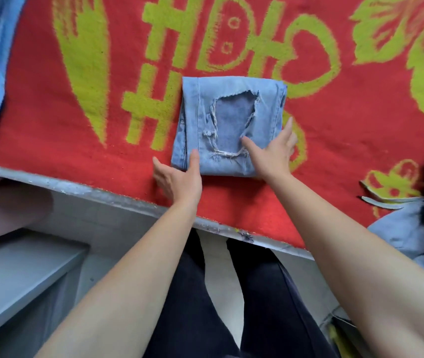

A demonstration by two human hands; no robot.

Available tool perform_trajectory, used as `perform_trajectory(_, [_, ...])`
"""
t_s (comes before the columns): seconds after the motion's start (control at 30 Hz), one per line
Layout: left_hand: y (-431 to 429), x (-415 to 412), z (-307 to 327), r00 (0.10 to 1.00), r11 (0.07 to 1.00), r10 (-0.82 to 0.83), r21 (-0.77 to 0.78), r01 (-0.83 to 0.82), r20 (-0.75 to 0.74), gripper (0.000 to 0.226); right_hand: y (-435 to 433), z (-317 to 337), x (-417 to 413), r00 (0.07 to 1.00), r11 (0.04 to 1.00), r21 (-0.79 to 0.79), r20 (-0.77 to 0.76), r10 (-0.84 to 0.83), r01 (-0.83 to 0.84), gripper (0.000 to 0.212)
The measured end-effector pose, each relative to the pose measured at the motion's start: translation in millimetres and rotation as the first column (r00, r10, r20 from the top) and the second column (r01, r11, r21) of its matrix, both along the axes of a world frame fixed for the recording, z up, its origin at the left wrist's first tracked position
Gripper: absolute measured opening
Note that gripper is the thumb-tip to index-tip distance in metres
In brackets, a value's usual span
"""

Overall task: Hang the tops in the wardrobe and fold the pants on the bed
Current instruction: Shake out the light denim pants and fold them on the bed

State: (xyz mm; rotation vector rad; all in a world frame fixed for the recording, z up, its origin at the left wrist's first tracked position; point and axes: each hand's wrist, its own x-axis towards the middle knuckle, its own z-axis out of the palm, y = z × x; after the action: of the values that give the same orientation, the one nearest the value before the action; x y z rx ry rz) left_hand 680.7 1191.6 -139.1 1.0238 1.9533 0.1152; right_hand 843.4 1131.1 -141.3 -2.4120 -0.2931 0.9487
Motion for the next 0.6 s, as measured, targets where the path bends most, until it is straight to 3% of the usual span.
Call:
perform_trajectory(0.1, [39.0, 9.8, -10.9, 0.983, 0.979, -0.184, 0.089, 0.183, 0.006, 0.093, -3.9, -6.9, 11.4, 0.982, 0.996, -0.042, -0.169, -0.083, 0.077, 0.111])
perform_trajectory(0.2, [75.8, 24.2, -14.5, 0.965, 0.981, -0.193, 0.005, 0.195, 0.175, 0.081, -4.8, -11.5, 21.7, 0.966, 0.994, -0.024, -0.233, -0.112, 0.109, 0.098])
perform_trajectory(0.3, [87.8, 27.1, -14.2, 0.945, 0.961, -0.252, -0.056, 0.269, 0.21, 0.083, -5.6, -12.3, 28.3, 0.928, 0.98, 0.021, -0.325, -0.182, 0.199, 0.081])
perform_trajectory(0.43, [93.3, 30.6, -11.7, 0.916, 0.938, -0.195, -0.206, 0.278, 0.35, 0.069, -2.6, -11.4, 36.1, 0.846, 0.952, 0.042, -0.472, -0.249, 0.304, 0.06])
perform_trajectory(0.6, [98.5, 41.3, -10.8, 0.904, 0.903, -0.145, -0.32, 0.287, 0.401, 0.057, 4.3, -15.5, 37.7, 0.804, 0.935, 0.065, -0.534, -0.262, 0.348, 0.029])
